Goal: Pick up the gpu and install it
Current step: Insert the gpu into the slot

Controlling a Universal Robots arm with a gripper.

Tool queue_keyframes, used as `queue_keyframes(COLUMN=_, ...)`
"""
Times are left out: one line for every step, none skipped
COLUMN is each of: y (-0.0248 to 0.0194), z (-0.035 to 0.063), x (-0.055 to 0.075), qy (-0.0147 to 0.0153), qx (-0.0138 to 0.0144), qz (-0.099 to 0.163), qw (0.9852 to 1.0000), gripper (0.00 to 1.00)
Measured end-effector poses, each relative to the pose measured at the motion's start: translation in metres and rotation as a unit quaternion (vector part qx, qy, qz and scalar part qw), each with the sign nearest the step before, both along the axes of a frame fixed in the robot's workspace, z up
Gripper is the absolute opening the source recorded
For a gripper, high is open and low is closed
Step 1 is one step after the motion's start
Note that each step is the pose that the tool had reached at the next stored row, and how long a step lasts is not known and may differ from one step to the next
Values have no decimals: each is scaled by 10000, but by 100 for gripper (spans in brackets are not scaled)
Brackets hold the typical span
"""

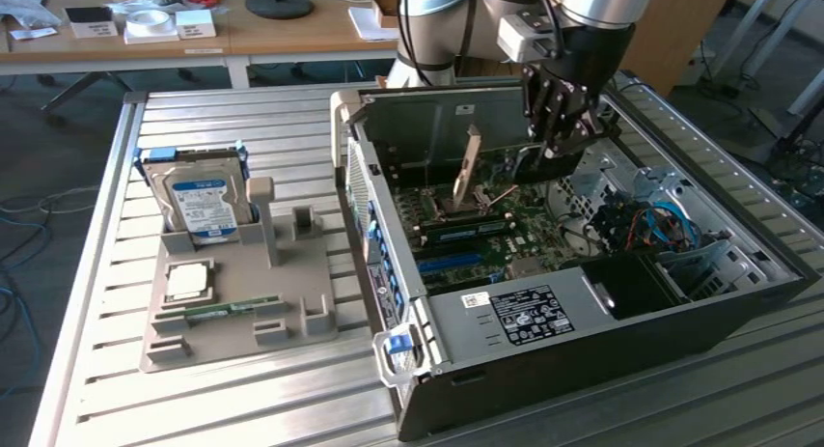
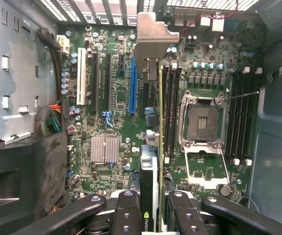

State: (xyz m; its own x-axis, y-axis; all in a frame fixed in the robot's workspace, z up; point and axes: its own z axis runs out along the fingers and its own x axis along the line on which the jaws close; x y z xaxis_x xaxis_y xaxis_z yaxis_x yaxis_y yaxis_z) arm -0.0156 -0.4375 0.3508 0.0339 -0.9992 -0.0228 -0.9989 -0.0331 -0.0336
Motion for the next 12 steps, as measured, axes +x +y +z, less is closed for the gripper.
queue_keyframes(y=0, z=-8, x=-2, qy=0, qx=-1, qz=0, qw=10000, gripper=27)
queue_keyframes(y=0, z=-15, x=-6, qy=0, qx=0, qz=-3, qw=10000, gripper=27)
queue_keyframes(y=0, z=-21, x=-10, qy=0, qx=-1, qz=-13, qw=10000, gripper=27)
queue_keyframes(y=0, z=-26, x=-13, qy=0, qx=-1, qz=-38, qw=10000, gripper=27)
queue_keyframes(y=0, z=-29, x=-16, qy=0, qx=-1, qz=-69, qw=10000, gripper=27)
queue_keyframes(y=0, z=-32, x=-17, qy=0, qx=-1, qz=-99, qw=10000, gripper=27)
queue_keyframes(y=-1, z=-34, x=-18, qy=0, qx=-1, qz=-128, qw=9999, gripper=27)
queue_keyframes(y=-3, z=-34, x=-19, qy=0, qx=-2, qz=-150, qw=9999, gripper=27)
queue_keyframes(y=-7, z=-36, x=-20, qy=0, qx=0, qz=-156, qw=9999, gripper=27)
queue_keyframes(y=-7, z=-36, x=-20, qy=0, qx=0, qz=-156, qw=9999, gripper=27)
queue_keyframes(y=-7, z=-36, x=-20, qy=0, qx=0, qz=-156, qw=9999, gripper=27)
queue_keyframes(y=-7, z=-36, x=-20, qy=0, qx=0, qz=-156, qw=9999, gripper=27)
